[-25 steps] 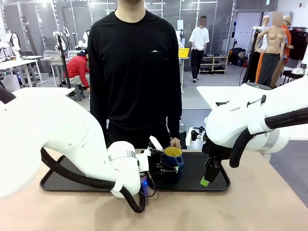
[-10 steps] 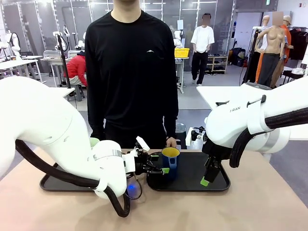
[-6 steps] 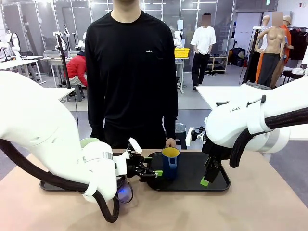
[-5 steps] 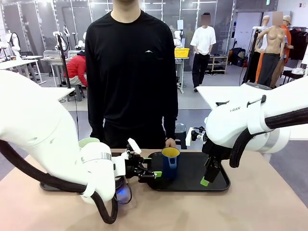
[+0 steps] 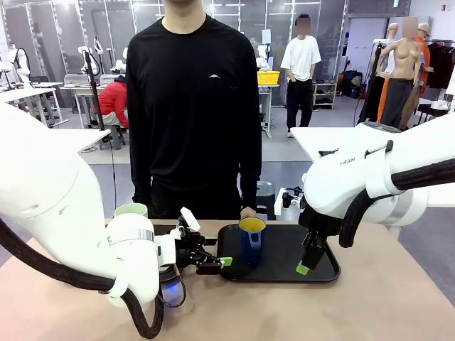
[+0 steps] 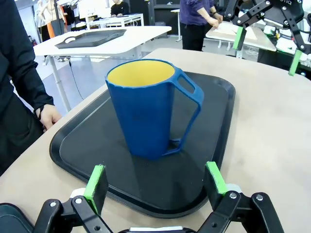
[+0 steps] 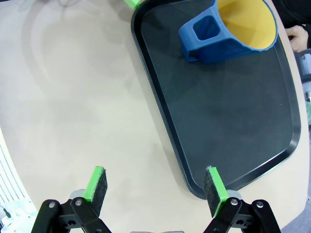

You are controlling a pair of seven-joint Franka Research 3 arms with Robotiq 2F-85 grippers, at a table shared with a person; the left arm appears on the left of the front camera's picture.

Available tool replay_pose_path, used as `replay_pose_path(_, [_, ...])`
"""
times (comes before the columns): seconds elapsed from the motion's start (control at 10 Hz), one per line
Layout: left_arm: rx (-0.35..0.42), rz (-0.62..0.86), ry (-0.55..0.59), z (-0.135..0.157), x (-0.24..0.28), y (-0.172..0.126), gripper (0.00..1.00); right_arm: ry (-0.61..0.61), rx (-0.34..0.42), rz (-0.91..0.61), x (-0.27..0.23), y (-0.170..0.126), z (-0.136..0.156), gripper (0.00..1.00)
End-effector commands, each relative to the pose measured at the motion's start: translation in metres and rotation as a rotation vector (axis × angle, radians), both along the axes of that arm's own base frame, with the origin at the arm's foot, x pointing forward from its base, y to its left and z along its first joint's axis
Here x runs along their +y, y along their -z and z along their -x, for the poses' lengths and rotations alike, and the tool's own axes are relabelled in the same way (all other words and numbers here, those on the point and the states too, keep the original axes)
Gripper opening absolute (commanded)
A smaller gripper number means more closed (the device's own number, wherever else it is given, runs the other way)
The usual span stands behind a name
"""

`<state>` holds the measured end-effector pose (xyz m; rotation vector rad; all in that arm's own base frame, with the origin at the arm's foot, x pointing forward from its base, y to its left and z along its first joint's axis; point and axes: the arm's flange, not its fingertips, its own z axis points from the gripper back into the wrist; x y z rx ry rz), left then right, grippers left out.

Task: Sort and store the cups by type.
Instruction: Pick up the Handle plastic cup and place it into the empty Flat Tray.

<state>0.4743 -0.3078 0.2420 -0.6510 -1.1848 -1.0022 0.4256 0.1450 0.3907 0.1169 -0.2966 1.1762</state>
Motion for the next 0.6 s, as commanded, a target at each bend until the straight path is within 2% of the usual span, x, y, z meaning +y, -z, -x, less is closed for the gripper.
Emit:
replay_pose_path(0.0, [-0.009,-0.004,0.001,-0.0041,-0.0041,-0.0016,1.00,0.003,-0.002,0.011,-0.0003,0.0002,0.0005,1.00])
replay_pose_path(0.5, [-0.009,-0.004,0.001,-0.0041,-0.0041,-0.0016,1.00,0.003,-0.002,0.011,-0.0003,0.0002,0.0005,1.00])
